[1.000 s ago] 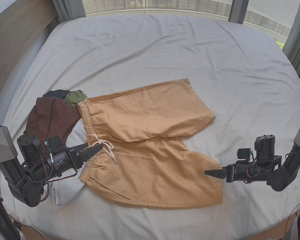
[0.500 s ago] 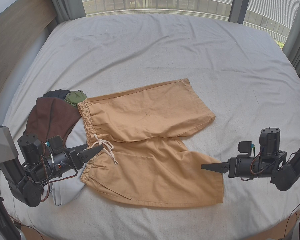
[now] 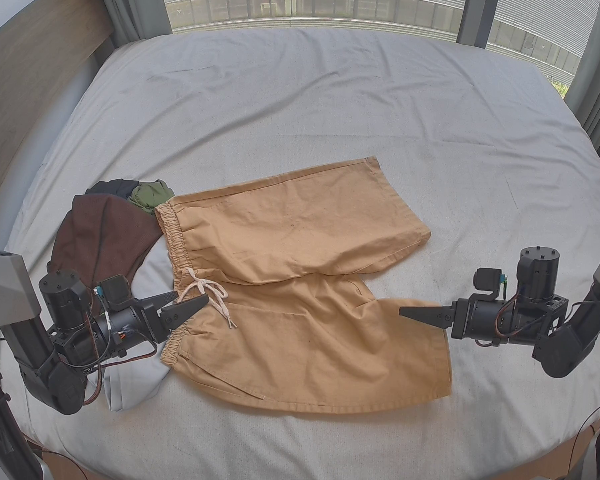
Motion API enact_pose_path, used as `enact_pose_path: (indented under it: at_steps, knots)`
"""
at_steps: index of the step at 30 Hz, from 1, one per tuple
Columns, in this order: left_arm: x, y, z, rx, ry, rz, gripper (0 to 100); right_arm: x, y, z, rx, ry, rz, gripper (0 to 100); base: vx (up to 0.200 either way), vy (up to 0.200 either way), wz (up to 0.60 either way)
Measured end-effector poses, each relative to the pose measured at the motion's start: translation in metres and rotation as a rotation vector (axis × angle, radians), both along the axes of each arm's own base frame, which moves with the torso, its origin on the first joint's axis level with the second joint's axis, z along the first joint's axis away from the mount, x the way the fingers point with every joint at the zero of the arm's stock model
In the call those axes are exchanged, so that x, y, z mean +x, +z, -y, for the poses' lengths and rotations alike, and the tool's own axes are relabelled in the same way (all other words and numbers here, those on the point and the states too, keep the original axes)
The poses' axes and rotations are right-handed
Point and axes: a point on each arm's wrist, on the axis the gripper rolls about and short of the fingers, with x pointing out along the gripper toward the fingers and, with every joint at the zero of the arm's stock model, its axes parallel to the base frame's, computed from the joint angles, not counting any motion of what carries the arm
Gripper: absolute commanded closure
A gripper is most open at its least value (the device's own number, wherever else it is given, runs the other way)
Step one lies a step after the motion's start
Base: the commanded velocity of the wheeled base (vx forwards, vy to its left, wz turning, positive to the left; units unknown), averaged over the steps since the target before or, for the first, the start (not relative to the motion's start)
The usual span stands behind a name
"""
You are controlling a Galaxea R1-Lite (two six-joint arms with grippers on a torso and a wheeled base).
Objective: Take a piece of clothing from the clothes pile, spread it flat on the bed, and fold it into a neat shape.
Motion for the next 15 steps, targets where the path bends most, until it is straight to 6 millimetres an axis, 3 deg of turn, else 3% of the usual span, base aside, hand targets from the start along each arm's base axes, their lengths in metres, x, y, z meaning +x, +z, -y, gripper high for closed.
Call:
enact_pose_path:
  at_steps: [15]
  knots:
    - [0.000, -0.001, 0.000, 0.000, 0.000, -0.004, 0, 0.014, -0.043, 0.003, -0.030, -0.022, -0.118, 0, 0.000, 0.000, 0.00]
